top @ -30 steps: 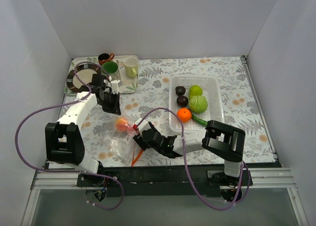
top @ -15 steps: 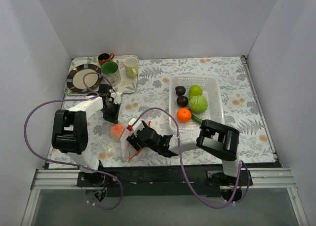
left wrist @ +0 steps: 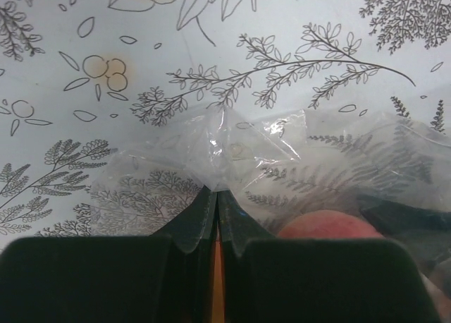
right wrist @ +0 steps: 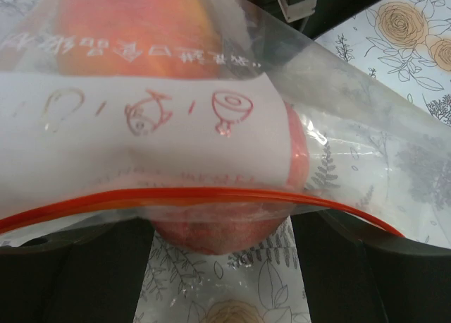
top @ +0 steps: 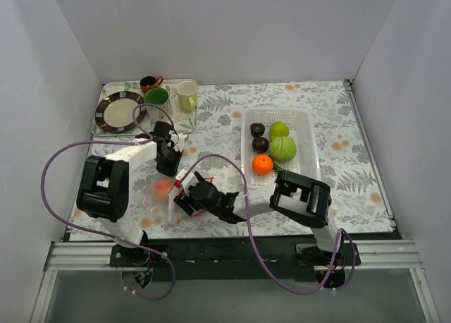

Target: Open the zip-top bag and remove the fake food

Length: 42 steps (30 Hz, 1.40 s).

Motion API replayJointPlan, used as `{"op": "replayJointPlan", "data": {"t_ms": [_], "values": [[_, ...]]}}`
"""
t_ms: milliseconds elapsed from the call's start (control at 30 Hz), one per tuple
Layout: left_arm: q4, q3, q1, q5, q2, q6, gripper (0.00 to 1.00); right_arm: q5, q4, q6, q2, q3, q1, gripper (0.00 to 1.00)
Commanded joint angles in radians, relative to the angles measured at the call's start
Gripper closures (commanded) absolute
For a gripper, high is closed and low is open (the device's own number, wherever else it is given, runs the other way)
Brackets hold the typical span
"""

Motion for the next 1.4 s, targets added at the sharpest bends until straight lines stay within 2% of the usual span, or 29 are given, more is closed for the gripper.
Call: {"op": "replayJointPlan", "data": {"t_ms": [0,200,300,400,433,533,700,867,1000,1067,1167,1200,1267,1300,1367], "values": [[-0.035,-0.008,-0.024,0.037,0.012,0.017,1.0,0.042,0.04,-0.029,0.047,0.063,0.001,0.18],[-0.045,-0.028,-0.024,0.037,-0.002,0.028,1.0,0.031,0.08,-0.035,0.045,0.066,0.003,0.19],[-0.045,-0.034,-0.024,0.029,-0.001,0.026,1.0,0.02,0.089,-0.04,0.035,0.063,0.001,0.24],[-0.035,-0.039,-0.024,-0.018,-0.001,0.032,1.0,-0.004,0.058,-0.031,-0.001,0.054,0.001,0.42],[-0.03,-0.041,-0.022,-0.035,-0.004,0.035,1.0,-0.006,0.051,-0.023,-0.019,0.044,0.003,0.54],[-0.018,-0.03,0.0,-0.081,-0.005,0.055,1.0,-0.016,0.058,0.017,-0.12,-0.051,0.007,0.67],[-0.044,0.05,0.075,-0.068,0.025,0.048,1.0,0.008,-0.026,0.071,-0.31,-0.205,0.03,0.7],[-0.07,0.105,0.091,-0.058,0.038,0.026,1.0,0.022,-0.178,0.12,-0.502,-0.292,0.044,0.7],[-0.096,0.114,0.09,-0.019,0.015,0.005,1.0,0.2,-0.316,0.114,-0.675,-0.351,0.034,0.73],[-0.108,0.117,0.09,-0.009,-0.005,0.002,1.0,0.288,-0.405,0.112,-0.764,-0.349,0.003,0.79],[-0.133,0.143,0.09,0.006,-0.031,-0.005,1.0,0.338,-0.517,0.15,-0.857,-0.314,-0.136,0.89],[-0.14,0.153,0.09,0.011,-0.036,-0.006,1.0,0.341,-0.529,0.163,-0.875,-0.309,-0.223,0.93],[-0.153,0.166,0.09,0.026,-0.045,-0.012,1.0,0.306,-0.587,0.201,-0.901,-0.283,-0.314,0.95],[-0.154,0.173,0.09,0.029,-0.048,-0.014,1.0,0.295,-0.604,0.23,-0.898,-0.273,-0.385,0.93],[-0.156,0.171,0.09,0.037,-0.05,-0.017,1.0,0.283,-0.696,0.238,-0.86,-0.219,-0.425,0.77]]}}
